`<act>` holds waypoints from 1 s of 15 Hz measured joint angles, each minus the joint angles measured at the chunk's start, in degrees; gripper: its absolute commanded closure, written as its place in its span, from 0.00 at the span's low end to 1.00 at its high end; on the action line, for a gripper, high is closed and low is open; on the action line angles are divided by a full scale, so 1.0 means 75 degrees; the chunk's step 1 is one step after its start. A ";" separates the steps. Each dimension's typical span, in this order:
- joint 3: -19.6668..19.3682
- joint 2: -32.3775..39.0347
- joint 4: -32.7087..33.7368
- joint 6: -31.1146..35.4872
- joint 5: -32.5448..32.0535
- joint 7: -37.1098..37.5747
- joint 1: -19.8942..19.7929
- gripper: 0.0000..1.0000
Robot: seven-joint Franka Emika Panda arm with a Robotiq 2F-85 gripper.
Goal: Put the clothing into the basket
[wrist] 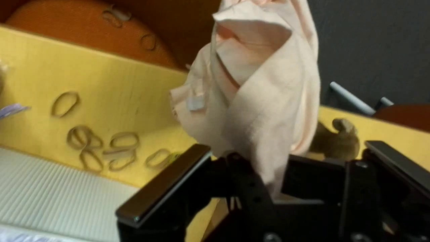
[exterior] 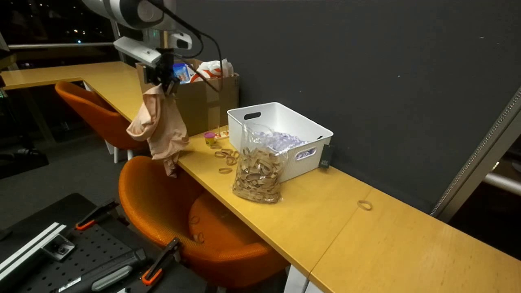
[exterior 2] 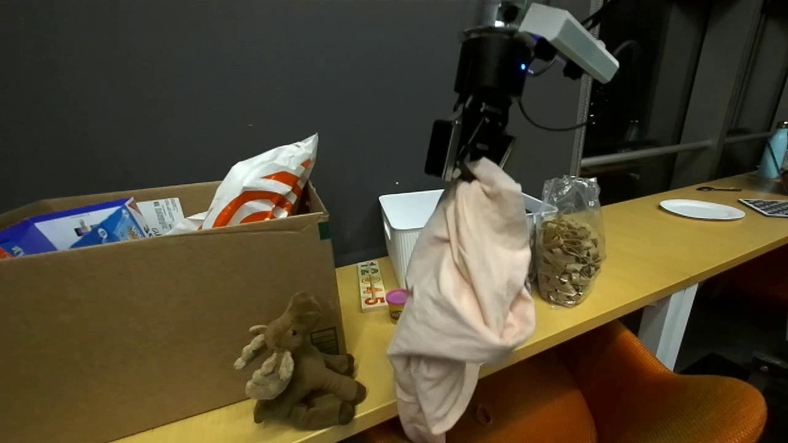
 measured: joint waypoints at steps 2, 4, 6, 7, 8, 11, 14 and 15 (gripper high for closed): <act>-0.0297 0.0068 0.0639 -0.0116 -0.0369 0.0004 -0.0201 1.00; -0.0587 0.0152 0.1310 -0.0138 -0.0722 0.0043 -0.0416 1.00; -0.0858 0.0329 0.2084 -0.0146 -0.1150 0.0093 -0.0594 1.00; -0.0976 0.0476 0.2497 -0.0159 -0.1418 0.0093 -0.0669 1.00; -0.1086 0.0673 0.2895 -0.0161 -0.1698 0.0093 -0.0730 1.00; -0.1450 0.1626 0.4027 -0.0065 -0.2585 0.0093 -0.0826 1.00; -0.1843 0.2875 0.5076 -0.0015 -0.3056 0.0098 -0.0965 1.00; -0.1998 0.3295 0.5416 0.0041 -0.3179 0.0100 -0.1028 1.00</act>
